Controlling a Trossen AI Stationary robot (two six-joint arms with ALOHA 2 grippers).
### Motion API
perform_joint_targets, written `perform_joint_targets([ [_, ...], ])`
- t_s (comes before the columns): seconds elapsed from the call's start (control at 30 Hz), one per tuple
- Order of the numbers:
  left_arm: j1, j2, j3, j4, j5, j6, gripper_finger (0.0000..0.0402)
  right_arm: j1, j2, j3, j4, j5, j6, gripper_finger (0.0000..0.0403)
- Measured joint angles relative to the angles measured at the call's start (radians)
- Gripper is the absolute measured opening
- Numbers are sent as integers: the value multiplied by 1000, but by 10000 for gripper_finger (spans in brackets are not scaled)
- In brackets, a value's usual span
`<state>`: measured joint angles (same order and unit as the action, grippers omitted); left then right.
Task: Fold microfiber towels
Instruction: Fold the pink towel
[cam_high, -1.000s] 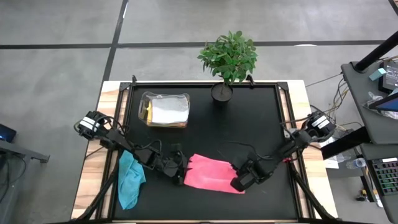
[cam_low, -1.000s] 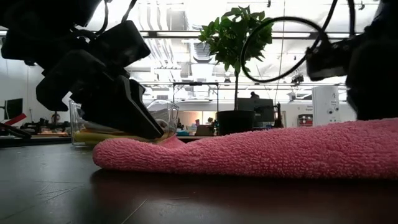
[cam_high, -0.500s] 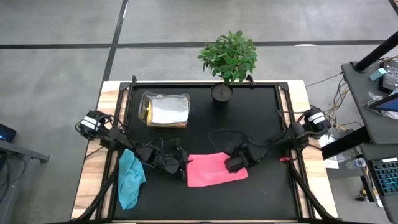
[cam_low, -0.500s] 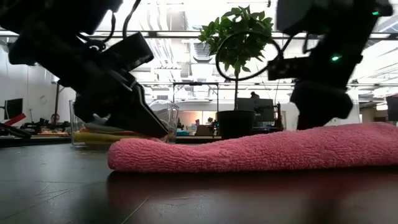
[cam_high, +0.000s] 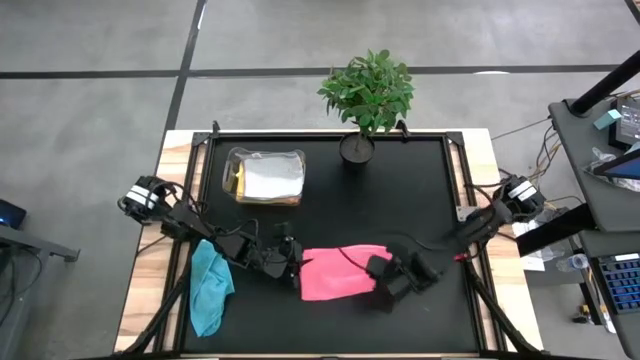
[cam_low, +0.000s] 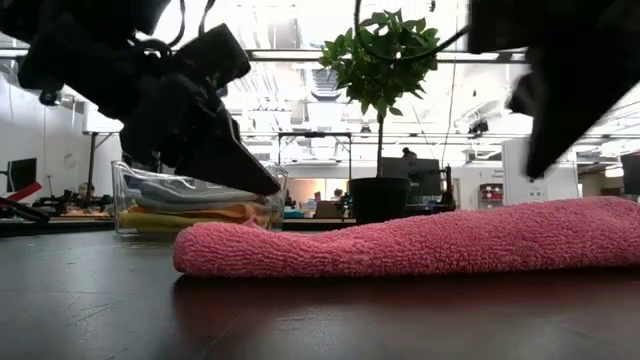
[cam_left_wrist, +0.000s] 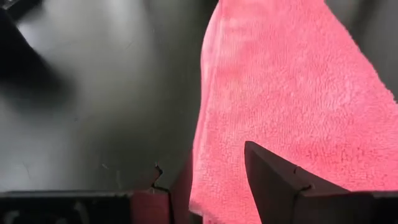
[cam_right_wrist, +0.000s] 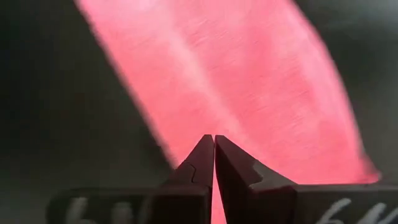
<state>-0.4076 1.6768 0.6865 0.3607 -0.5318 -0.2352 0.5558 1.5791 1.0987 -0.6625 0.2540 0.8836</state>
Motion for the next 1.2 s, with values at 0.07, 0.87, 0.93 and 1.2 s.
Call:
perform_joint_targets([
  [0.07,0,18,-4,17,7,-2,129,43,0,-21,46,4,50,8],
  [0.87,28,136,-3,51,11,-66,129,140,43,-91,138,-214,146,8],
  [0.93,28,122,-4,42,11,-62,129,141,13,-91,141,-206,152,8],
  [1.2,26,48,2,51,53,2,129,129,-76,-92,32,43,126,8],
])
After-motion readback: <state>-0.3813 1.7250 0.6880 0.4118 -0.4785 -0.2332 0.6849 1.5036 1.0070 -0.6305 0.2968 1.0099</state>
